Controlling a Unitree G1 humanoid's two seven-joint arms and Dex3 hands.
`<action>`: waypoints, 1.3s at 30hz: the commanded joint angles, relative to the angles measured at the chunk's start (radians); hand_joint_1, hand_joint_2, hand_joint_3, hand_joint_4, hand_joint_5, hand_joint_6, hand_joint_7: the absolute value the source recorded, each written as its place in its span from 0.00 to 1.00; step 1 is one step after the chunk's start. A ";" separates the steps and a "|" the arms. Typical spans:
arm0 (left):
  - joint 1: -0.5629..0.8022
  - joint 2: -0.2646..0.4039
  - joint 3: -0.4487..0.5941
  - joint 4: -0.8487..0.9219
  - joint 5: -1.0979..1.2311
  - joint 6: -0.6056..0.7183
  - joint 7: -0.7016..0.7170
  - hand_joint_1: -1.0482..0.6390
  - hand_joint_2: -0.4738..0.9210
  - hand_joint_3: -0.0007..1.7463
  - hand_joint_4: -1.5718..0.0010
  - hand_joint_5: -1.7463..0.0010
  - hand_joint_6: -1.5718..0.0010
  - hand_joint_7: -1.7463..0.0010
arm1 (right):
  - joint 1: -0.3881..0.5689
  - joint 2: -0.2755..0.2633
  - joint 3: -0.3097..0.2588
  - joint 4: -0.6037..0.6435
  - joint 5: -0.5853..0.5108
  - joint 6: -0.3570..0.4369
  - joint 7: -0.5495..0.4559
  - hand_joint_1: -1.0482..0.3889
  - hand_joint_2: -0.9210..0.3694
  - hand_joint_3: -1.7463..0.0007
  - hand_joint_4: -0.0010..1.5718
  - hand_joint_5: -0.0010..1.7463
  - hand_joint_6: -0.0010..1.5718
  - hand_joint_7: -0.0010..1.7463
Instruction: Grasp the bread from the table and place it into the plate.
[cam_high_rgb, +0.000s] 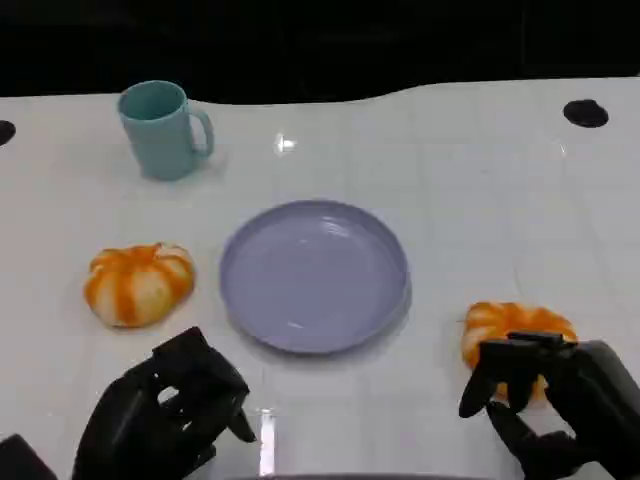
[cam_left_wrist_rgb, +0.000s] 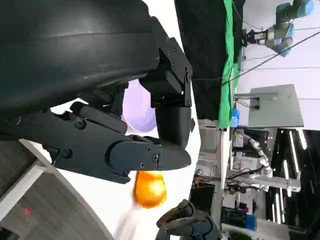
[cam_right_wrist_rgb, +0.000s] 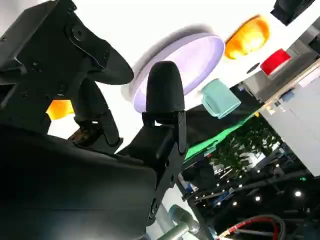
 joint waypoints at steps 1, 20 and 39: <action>0.002 0.010 0.006 0.002 0.000 -0.005 -0.001 0.28 1.00 0.17 0.58 0.00 0.60 0.20 | -0.005 -0.014 -0.011 -0.007 0.005 -0.003 -0.003 0.69 0.62 0.15 0.55 0.98 0.56 0.74; -0.003 0.010 0.006 -0.006 -0.003 0.011 0.004 0.29 1.00 0.17 0.59 0.00 0.61 0.19 | -0.013 -0.013 -0.008 0.004 -0.008 -0.013 -0.013 0.70 0.59 0.18 0.54 0.97 0.56 0.70; -0.016 0.014 0.015 0.010 -0.010 0.011 -0.005 0.29 1.00 0.17 0.60 0.00 0.62 0.18 | 0.058 -0.165 -0.075 -0.453 -0.143 0.349 0.292 0.48 0.14 0.92 0.28 0.35 0.41 0.05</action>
